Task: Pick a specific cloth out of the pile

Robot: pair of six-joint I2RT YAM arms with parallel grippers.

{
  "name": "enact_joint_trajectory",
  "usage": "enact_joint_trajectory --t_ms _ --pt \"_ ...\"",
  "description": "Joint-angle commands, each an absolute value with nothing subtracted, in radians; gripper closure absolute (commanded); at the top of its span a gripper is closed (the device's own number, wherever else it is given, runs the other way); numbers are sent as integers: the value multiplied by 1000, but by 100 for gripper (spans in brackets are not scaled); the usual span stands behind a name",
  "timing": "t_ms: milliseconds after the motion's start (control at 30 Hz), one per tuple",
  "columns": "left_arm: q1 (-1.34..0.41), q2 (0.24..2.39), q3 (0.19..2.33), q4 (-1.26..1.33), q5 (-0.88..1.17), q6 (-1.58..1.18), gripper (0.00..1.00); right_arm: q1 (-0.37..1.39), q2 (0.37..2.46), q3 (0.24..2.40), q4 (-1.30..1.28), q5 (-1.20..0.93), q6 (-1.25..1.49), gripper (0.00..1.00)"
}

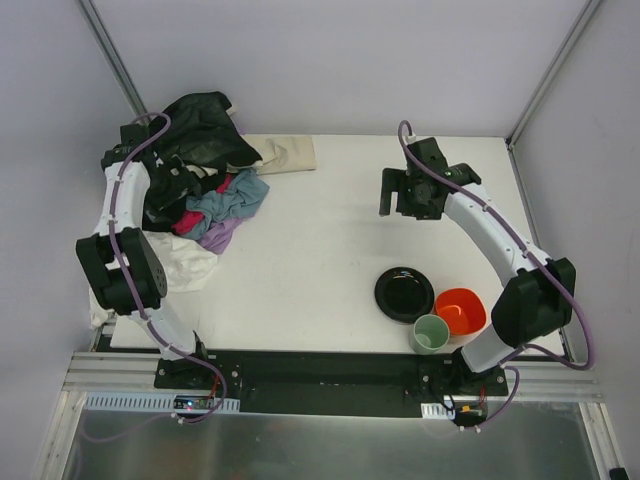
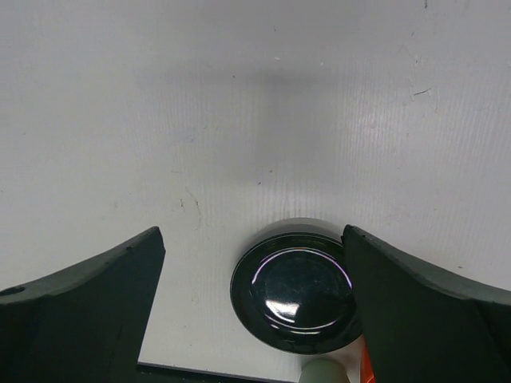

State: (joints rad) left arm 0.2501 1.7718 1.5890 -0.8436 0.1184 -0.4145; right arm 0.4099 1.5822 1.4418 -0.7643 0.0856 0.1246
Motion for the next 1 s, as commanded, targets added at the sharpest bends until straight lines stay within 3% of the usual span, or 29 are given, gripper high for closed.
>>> enact_joint_trajectory --t_ms 0,333,533,733,967 --pt "247 1622 1526 -851 226 -506 1 407 1585 1514 -790 75 95 4" --pt "287 1338 1300 -796 313 -692 1 407 1617 1569 -818 45 61 4" --pt "328 1203 1059 -744 403 -787 1 403 1620 1605 -848 40 37 4" --pt "422 1071 849 -683 472 -851 1 377 1571 1557 -867 11 11 4" --pt "492 1000 759 -669 479 -871 1 311 1499 1459 -858 -63 27 4"
